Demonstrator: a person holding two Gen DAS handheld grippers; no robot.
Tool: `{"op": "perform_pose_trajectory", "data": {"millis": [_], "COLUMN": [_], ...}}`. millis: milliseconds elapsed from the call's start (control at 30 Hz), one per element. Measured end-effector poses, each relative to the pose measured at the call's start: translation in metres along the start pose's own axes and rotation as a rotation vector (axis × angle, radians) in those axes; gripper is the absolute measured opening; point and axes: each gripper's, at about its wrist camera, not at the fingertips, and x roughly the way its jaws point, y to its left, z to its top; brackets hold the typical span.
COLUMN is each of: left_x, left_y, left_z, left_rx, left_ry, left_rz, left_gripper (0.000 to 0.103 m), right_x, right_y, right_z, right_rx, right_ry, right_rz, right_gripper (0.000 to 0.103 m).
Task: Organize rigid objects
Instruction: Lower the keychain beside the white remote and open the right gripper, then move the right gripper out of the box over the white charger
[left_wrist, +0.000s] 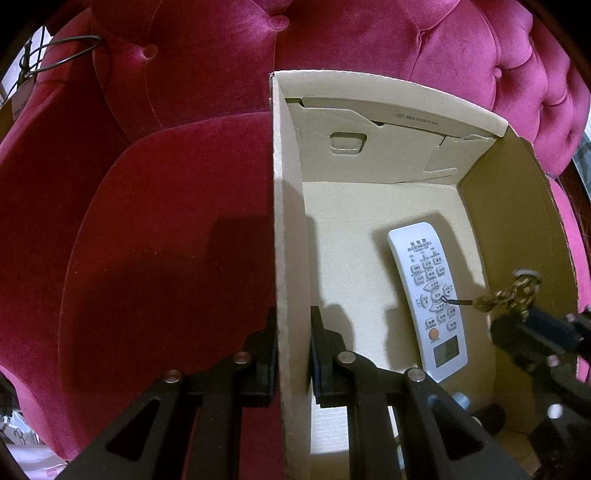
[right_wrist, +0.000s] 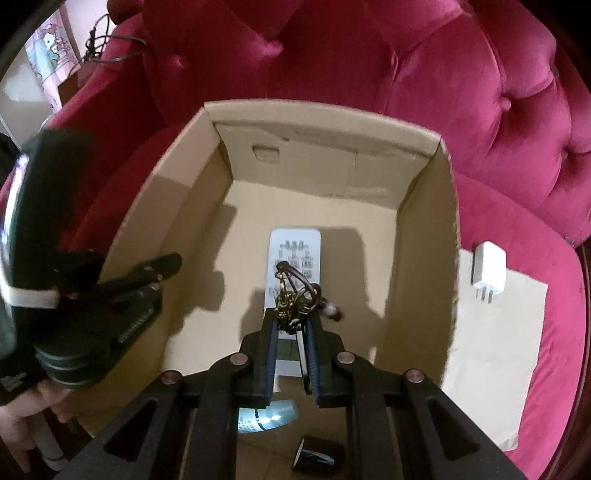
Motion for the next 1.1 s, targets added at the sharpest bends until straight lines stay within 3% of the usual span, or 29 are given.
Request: {"op": "perform_pose_trajectory", "data": {"millis": [267,433,800,867,933,1100], "left_x": [0.0,0.0,0.001,0.0,0.001,0.001], "left_y": [0.0,0.001,-0.001,-0.001,-0.001,-0.002], "left_z": [0.0,0.0,-0.002,-0.001,-0.001,-0.001], "left_rx": [-0.001,-0.001,0.003,0.003,0.002,0.003], "left_ry": [0.0,-0.001,-0.001,-0.001,-0.001,-0.001], "left_rz": [-0.001,-0.001,0.002,0.001,0.001,0.002], "left_gripper": [0.015,0.015,0.015,0.015,0.015,0.015], "right_x": [0.026,0.032,0.031,0.029,0.028,0.017], "right_y": [-0.004,-0.007,-0.005,-0.004,-0.004,-0.004], "right_z": [-0.014,-0.017,-0.015,-0.015,-0.014,-0.01], "right_rx": [0.022,0.03,0.022,0.017,0.022,0.021], "right_ry": [0.095,0.111,0.109,0.101,0.094,0.065], "right_rz": [0.002,0.008,0.001,-0.002,-0.004,0.002], "right_gripper": [0.014,0.014,0.017,0.02,0.029,0.031]}}
